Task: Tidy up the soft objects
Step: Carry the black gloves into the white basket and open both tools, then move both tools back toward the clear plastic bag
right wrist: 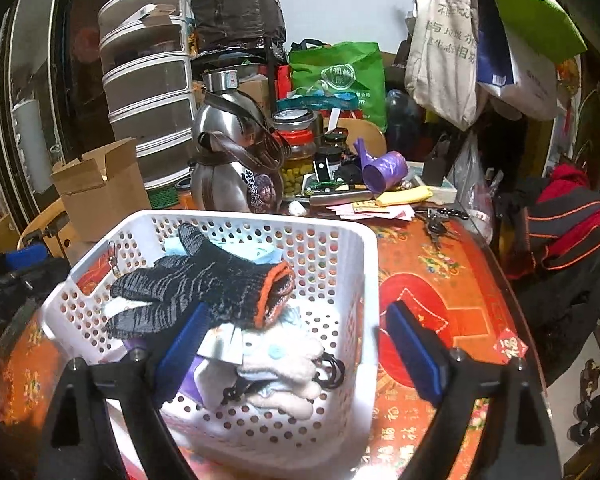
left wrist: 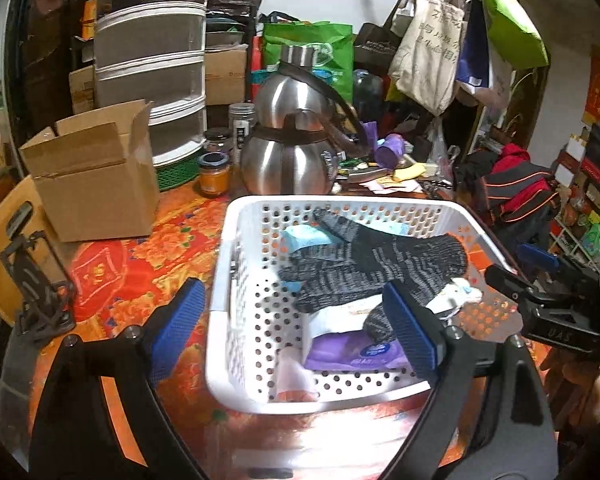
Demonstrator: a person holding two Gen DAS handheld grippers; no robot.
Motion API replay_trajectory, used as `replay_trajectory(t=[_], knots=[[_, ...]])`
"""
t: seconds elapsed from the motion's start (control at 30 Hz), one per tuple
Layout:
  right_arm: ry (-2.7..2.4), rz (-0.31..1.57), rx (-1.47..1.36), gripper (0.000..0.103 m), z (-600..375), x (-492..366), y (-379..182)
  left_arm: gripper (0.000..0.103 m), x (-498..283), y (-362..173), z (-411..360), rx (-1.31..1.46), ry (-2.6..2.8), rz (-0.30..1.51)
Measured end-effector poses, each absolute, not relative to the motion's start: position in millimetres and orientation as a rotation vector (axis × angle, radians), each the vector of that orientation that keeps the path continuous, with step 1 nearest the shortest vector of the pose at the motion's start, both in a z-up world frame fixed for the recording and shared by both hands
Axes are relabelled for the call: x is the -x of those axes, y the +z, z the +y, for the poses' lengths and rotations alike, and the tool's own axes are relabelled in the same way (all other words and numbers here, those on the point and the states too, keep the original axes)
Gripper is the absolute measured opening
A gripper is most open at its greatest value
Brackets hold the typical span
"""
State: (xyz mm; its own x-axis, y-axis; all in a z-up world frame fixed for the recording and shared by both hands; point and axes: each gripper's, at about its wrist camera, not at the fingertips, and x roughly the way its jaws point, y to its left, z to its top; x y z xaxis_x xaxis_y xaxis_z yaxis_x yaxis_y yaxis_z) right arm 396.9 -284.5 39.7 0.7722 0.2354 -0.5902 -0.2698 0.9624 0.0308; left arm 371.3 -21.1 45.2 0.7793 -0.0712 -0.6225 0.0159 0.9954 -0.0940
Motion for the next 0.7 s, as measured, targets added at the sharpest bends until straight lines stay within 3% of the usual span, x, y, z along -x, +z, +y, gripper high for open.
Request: replay_trajectory(t=[0.37,0.47,0.7], knots=[[0.330,0.614,0.013,0.093,-291,-345,43,0.092,-303,38,1,0.069,-0.040,0.652],[0.325,0.616,0.003,0.094,-297,-309,34,0.098,-271,16,20,0.105,-0.032,0.671],[0.405,0.746,-0.011,0.094,-291,-269,-27,0.098,-261,-57,39,0.107,-0.011,0.837]])
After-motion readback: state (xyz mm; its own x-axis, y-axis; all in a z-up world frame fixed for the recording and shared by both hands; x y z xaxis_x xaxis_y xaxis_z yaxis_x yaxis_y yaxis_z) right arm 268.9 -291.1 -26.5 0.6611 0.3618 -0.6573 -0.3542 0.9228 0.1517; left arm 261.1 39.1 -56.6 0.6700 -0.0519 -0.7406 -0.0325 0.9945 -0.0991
